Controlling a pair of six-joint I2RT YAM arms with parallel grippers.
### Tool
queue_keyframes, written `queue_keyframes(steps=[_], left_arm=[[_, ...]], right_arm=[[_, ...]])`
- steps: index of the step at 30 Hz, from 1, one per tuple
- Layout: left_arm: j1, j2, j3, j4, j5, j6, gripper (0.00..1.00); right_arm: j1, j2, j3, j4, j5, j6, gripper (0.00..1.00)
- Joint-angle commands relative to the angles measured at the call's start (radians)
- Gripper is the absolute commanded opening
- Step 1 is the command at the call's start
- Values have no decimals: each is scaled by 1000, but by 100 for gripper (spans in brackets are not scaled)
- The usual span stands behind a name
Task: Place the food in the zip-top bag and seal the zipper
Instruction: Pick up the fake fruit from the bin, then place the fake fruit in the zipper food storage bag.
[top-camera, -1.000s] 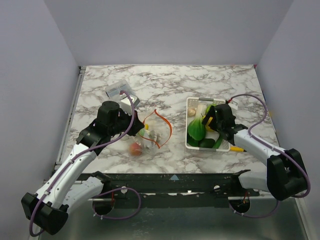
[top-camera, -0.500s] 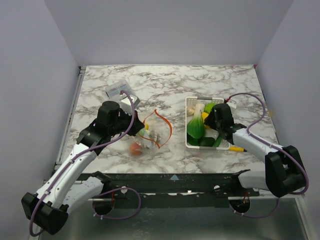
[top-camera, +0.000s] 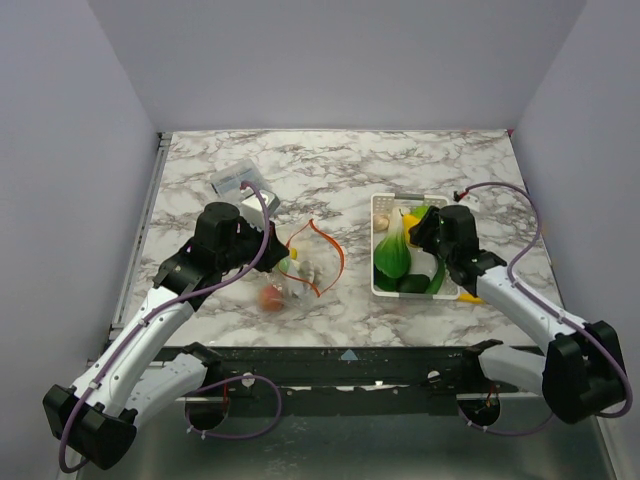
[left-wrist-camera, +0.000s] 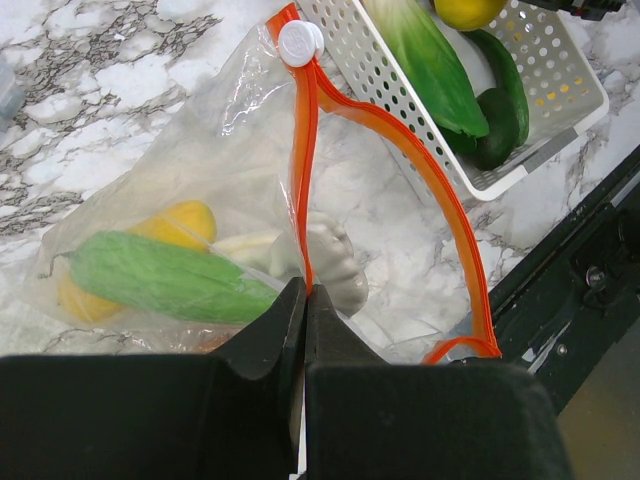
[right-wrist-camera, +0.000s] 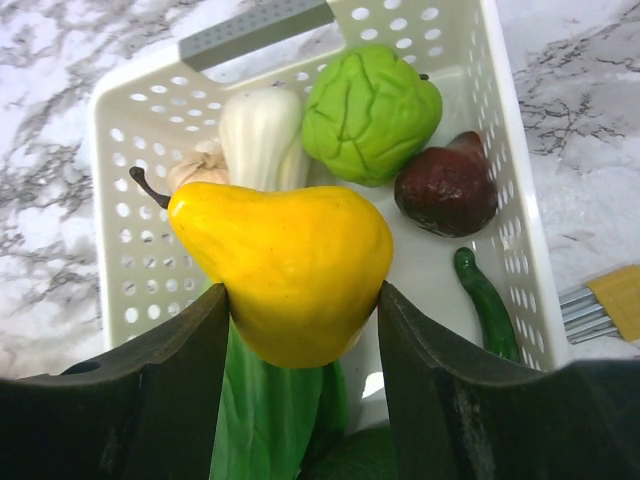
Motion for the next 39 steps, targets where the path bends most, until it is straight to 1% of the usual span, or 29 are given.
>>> queue_keyframes(steps=[1,4,7,12,15,17,19,21,23,28,29,32,35,37,39], left_arm=[[-2,-4,-12,18,16,9,0],[-2,0,-8,17,24,7,0],[-2,-1,-11,20,18,6,0],[-2,5,-9,21,24,6,0],[-2,10,-9,22,23,6,0],[-2,11,-6,20,26,4,0],[-2,12,-7,23,26,4,0],[-1,12,-9,24,24,4,0],[-2,15,-7,23,25,4,0],[-2,15,-8,23,20,4,0],[-2,14,-8,22,19,4,0],[-2,11,-9,23,16,6,0],[-1,5,-11,22,10,6,0],[-2,4,-11,24,9,6,0],[-1,1,-11,23,9,6,0]], right_arm=[[-5,-70,18,-22,-74,-10,5],[-5,-119,31,-23,-156,-3,1],[-5,-194,27,20,-260,7,1],[-4,-285,11,190,-546,73,0],[9,-274,0,328,-732,154,0],[45,-251,5,394,-796,184,0],[96,-225,10,446,-829,198,0],[150,-192,23,464,-839,196,0],[205,-149,46,448,-828,178,0],[350,-43,106,407,-756,126,0],[381,-26,119,394,-737,111,0],[459,3,147,336,-583,70,1],[478,13,159,284,-462,70,4],[479,12,153,280,-443,69,6],[479,19,152,280,-449,69,11]])
